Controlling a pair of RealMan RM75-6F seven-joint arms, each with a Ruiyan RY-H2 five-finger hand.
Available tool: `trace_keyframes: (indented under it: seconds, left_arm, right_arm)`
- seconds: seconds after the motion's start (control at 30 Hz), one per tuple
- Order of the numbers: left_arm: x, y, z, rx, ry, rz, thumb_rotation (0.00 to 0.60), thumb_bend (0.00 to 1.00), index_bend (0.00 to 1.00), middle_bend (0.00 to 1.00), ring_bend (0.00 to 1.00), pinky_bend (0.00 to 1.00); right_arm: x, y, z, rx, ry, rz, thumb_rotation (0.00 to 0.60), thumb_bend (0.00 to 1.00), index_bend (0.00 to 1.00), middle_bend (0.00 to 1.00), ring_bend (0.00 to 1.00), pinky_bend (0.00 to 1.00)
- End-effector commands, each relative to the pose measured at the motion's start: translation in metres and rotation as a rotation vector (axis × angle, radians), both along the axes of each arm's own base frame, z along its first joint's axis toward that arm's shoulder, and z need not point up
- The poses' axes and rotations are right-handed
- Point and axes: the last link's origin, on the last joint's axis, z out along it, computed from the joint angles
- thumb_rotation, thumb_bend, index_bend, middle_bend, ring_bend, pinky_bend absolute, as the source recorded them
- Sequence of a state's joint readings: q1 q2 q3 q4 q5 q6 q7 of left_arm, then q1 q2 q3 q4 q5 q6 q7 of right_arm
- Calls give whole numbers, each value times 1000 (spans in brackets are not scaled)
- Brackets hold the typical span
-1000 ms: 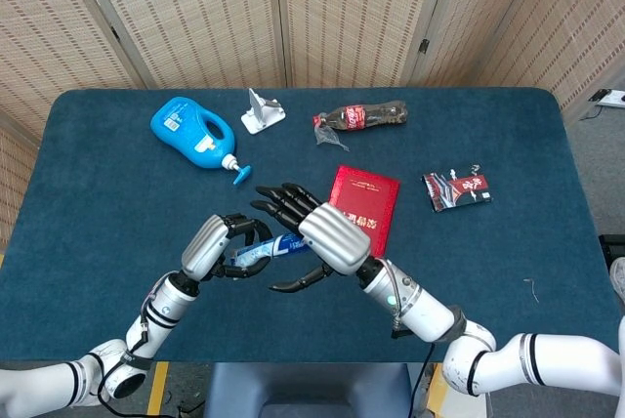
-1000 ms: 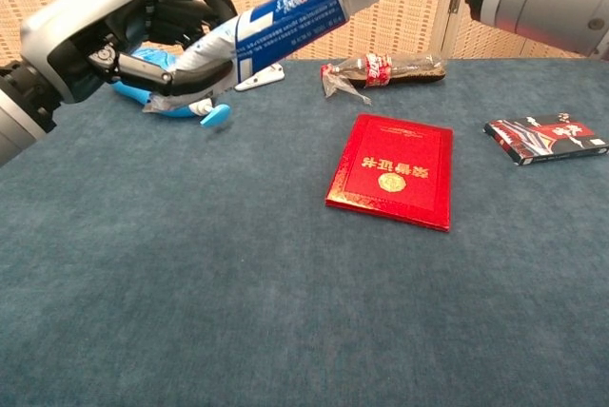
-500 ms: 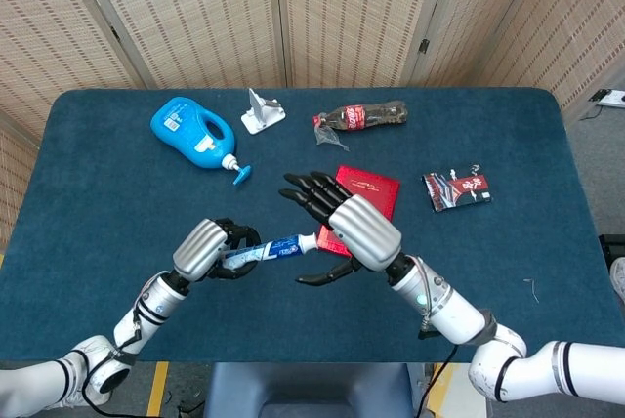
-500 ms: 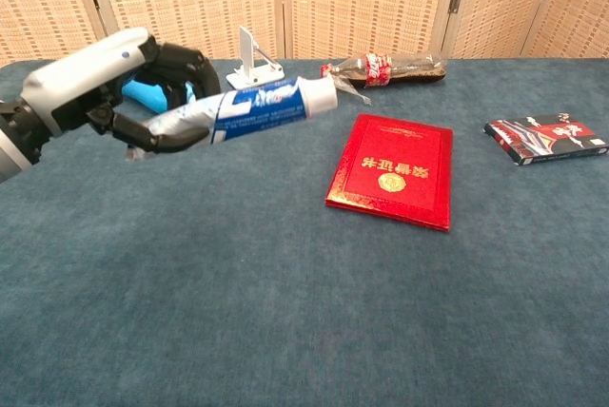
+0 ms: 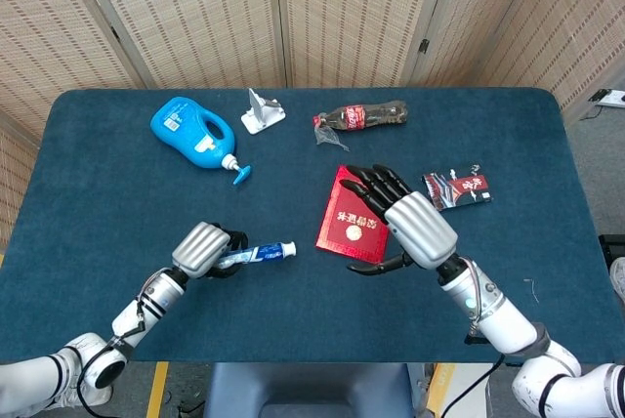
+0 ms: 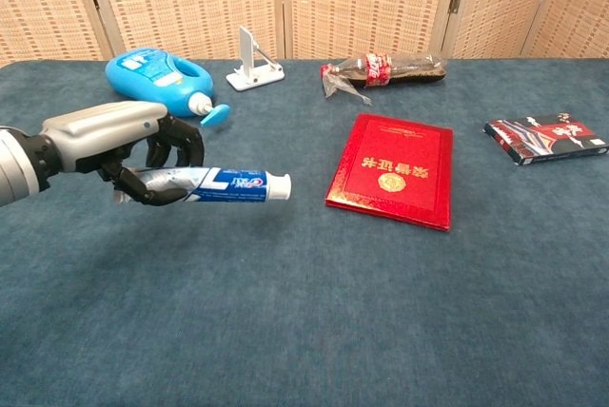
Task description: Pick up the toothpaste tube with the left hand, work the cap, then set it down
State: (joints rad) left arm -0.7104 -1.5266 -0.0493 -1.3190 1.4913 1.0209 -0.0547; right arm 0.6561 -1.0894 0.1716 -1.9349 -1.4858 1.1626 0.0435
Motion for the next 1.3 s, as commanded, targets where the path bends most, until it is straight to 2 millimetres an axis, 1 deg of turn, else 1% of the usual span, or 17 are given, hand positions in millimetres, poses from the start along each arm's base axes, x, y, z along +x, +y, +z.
trace_keyframes:
  seconds: [0.03, 0.07, 0.1, 0.13, 0.2, 0.23, 0.27, 0.37, 0.43, 0.57, 0.7, 0.87, 0.93, 0.97, 1.1, 1.13, 1.3]
  left_arm:
    - [-1, 1, -4, -15, 44, 30, 600, 572, 504, 647, 577, 501]
    - [-2, 1, -4, -20, 55, 40, 600, 536, 440, 604, 542, 484]
    - [-2, 2, -4, -25, 64, 49, 600, 471, 316, 514, 467, 449]
    - [-2, 2, -4, -29, 72, 56, 600, 427, 218, 434, 397, 412]
    - [-2, 1, -3, -34, 84, 68, 600, 377, 76, 304, 273, 324]
    - [-1, 1, -1, -33, 89, 69, 600, 361, 28, 246, 213, 274]
    - [-1, 1, 0, -29, 87, 71, 600, 351, 6, 206, 170, 236]
    - [0, 1, 8, -6, 71, 73, 600, 339, 0, 137, 98, 177]
    - [-1, 1, 17, 12, 56, 78, 600, 338, 0, 118, 78, 158]
    - [-6, -1, 41, 66, 24, 108, 600, 339, 0, 118, 87, 156]
    - [-21, -1, 70, 157, 26, 161, 600, 340, 0, 132, 112, 162]
    - [-45, -9, 101, 248, 35, 270, 600, 343, 35, 160, 117, 169]
    - [-55, -13, 113, 289, 31, 302, 600, 345, 74, 176, 127, 176]
    - [-59, -16, 117, 306, 28, 316, 600, 345, 90, 181, 131, 179]
    - [-75, -32, 137, 398, 9, 347, 600, 347, 152, 214, 164, 198]
    - [-77, -34, 140, 411, 5, 349, 600, 348, 162, 224, 173, 202]
    - [-93, -59, 153, 469, 12, 372, 600, 348, 186, 241, 186, 207]
  right_arm:
    - [-6, 1, 3, -8, 10, -12, 221, 0, 0, 0, 0, 0]
    - [-7, 1, 3, -9, 11, -15, 219, 0, 0, 0, 0, 0]
    - [-9, 2, 4, -10, 13, -18, 219, 0, 0, 0, 0, 0]
    - [-10, 2, 4, -12, 17, -21, 218, 0, 0, 0, 0, 0]
    - [-13, 2, 5, -16, 22, -27, 218, 0, 0, 0, 0, 0]
    - [-15, 2, 6, -18, 25, -32, 218, 0, 0, 0, 0, 0]
    - [-16, 1, 7, -21, 27, -35, 218, 0, 0, 0, 0, 0]
    - [-20, 2, 11, -34, 31, -45, 217, 0, 0, 0, 0, 0]
    - [-25, 2, 14, -45, 38, -56, 217, 0, 0, 0, 0, 0]
    - [-40, 5, 21, -56, 88, -86, 217, 0, 0, 0, 0, 0]
    - [-59, 10, 30, -75, 163, -137, 221, 0, 0, 0, 0, 0]
    - [-85, 19, 36, -134, 262, -201, 405, 0, 0, 0, 0, 0]
    - [-93, 23, 37, -143, 268, -220, 449, 0, 0, 0, 0, 0]
    - [-97, 25, 38, -148, 272, -228, 461, 0, 0, 0, 0, 0]
    - [-116, 36, 45, -198, 285, -258, 467, 0, 0, 0, 0, 0]
    - [-118, 38, 46, -203, 284, -259, 466, 0, 0, 0, 0, 0]
    - [-143, 57, 45, -219, 269, -304, 468, 0, 0, 0, 0, 0]
